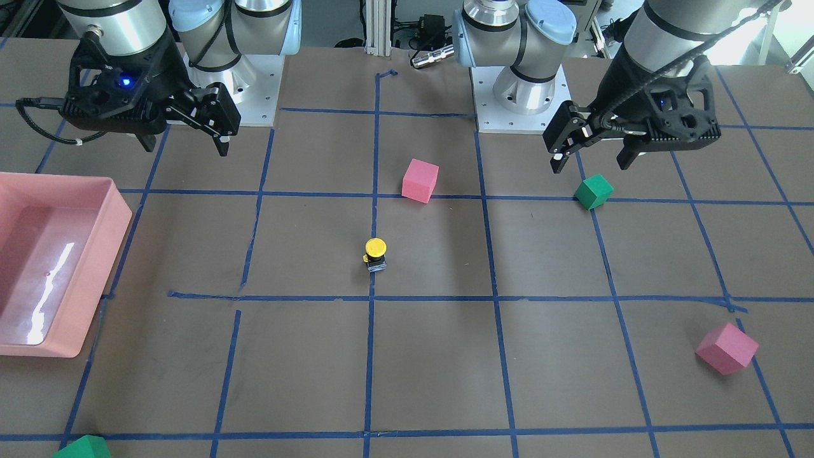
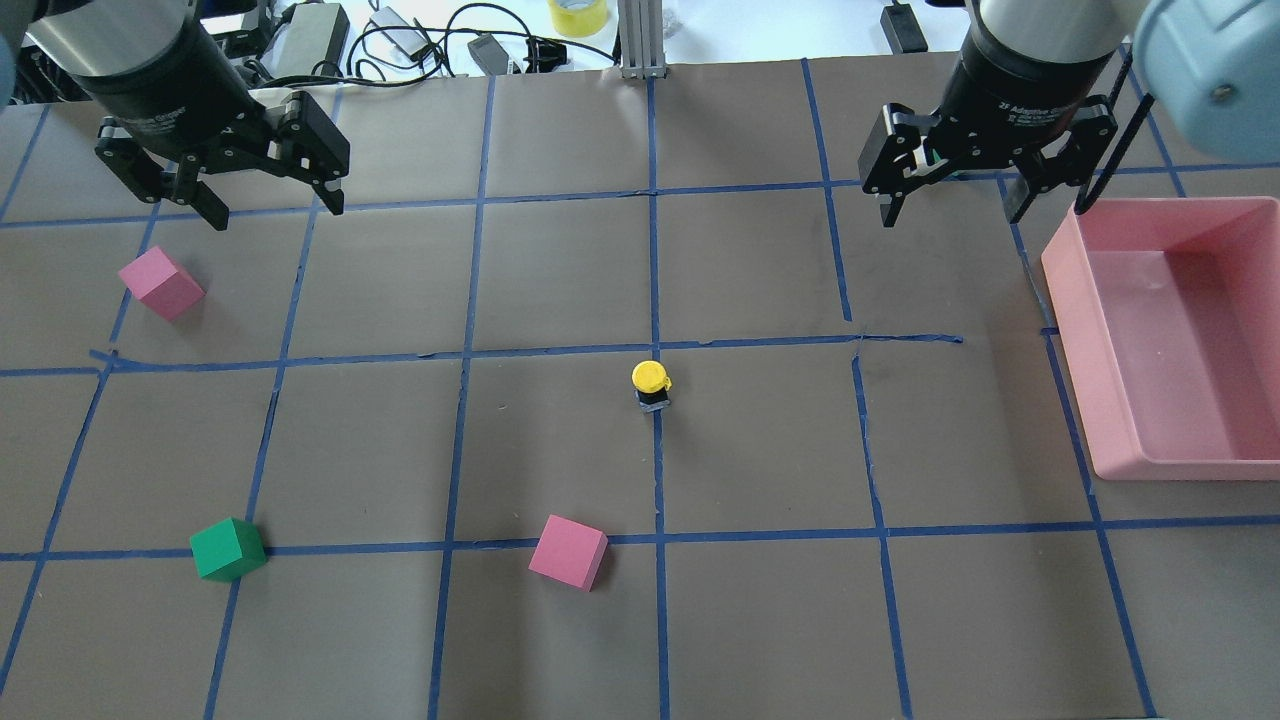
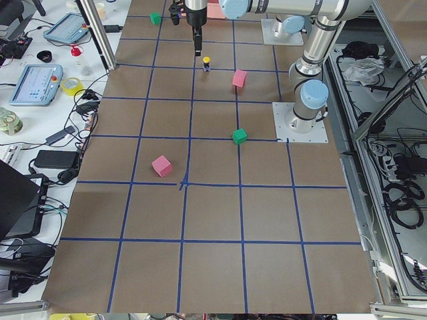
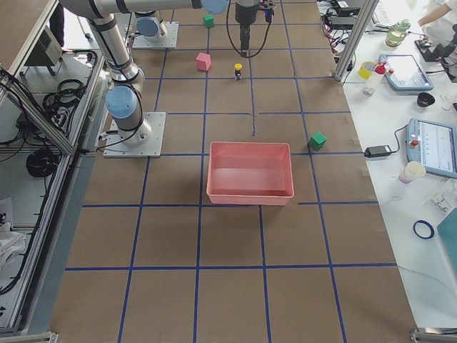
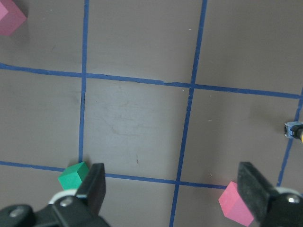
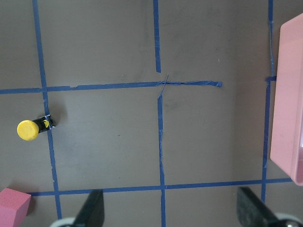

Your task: Align button upright

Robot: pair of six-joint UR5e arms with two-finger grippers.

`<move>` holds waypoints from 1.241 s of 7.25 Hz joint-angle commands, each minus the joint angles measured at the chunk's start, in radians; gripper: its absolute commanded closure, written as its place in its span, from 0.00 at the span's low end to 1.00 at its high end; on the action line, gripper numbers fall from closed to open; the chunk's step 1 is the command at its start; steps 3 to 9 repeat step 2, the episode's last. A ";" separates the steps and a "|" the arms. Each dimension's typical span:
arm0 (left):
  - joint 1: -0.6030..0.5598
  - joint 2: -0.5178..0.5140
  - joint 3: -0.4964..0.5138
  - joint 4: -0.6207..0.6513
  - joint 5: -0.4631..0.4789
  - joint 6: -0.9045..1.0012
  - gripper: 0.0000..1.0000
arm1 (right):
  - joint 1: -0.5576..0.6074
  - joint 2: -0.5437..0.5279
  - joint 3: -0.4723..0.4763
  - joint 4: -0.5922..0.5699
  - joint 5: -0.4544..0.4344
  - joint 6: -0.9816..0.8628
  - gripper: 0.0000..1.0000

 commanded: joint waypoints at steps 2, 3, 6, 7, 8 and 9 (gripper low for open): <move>-0.001 0.020 -0.015 -0.003 -0.010 0.005 0.00 | 0.002 -0.002 0.000 0.000 0.002 0.003 0.00; -0.001 0.020 -0.015 -0.003 -0.010 0.005 0.00 | 0.002 -0.002 0.000 0.000 0.002 0.003 0.00; -0.001 0.020 -0.015 -0.003 -0.010 0.005 0.00 | 0.002 -0.002 0.000 0.000 0.002 0.003 0.00; -0.001 0.020 -0.015 -0.003 -0.010 0.005 0.00 | 0.002 -0.002 0.000 0.000 0.002 0.003 0.00; -0.001 0.020 -0.015 -0.003 -0.010 0.005 0.00 | 0.002 -0.002 0.000 0.000 0.002 0.003 0.00; -0.001 0.020 -0.015 -0.003 -0.010 0.005 0.00 | 0.002 -0.002 0.000 0.000 0.002 0.003 0.00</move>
